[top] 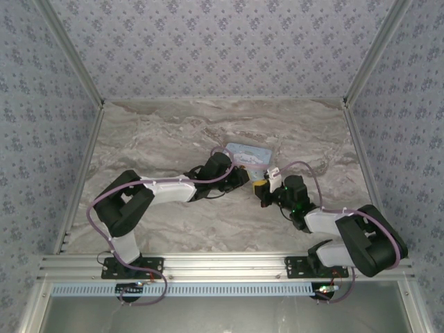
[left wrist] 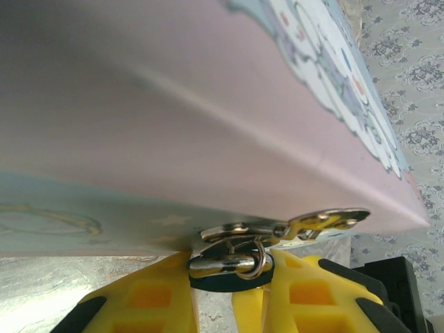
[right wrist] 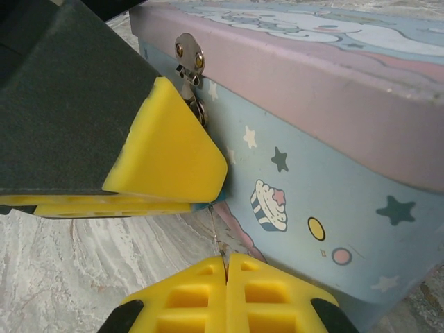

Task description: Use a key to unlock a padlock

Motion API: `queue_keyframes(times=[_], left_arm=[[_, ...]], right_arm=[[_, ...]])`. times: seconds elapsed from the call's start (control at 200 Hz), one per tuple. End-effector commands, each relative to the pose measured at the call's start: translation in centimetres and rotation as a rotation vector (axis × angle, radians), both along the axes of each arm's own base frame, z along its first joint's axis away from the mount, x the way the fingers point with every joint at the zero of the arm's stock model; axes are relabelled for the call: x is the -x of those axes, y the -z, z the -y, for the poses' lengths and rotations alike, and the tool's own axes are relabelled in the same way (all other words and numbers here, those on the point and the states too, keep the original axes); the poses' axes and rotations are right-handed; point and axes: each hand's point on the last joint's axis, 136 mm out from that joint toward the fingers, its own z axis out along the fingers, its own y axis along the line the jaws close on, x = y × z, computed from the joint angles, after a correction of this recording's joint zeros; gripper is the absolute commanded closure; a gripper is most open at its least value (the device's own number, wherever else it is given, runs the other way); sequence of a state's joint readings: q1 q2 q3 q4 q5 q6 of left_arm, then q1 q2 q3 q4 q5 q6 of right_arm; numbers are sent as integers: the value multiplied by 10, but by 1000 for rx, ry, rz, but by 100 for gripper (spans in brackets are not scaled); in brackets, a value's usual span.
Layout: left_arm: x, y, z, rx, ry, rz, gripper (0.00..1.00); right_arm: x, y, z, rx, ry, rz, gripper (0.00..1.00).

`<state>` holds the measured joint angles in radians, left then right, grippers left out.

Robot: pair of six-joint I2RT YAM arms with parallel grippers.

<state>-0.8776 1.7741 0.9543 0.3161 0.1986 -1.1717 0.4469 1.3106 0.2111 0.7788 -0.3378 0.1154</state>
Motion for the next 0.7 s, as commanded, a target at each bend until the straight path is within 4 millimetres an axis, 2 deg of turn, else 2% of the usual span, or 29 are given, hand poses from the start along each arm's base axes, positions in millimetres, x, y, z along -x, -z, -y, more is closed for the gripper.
queue_keyframes(times=[0.0,0.695], left_arm=[[1,-29,5,68,20,51,80],[1,-29,5,71,19,51,80]], right_arm=[[3,1,4,3,5,-9,100],[7,2,-4,-8,-41,-23,100]])
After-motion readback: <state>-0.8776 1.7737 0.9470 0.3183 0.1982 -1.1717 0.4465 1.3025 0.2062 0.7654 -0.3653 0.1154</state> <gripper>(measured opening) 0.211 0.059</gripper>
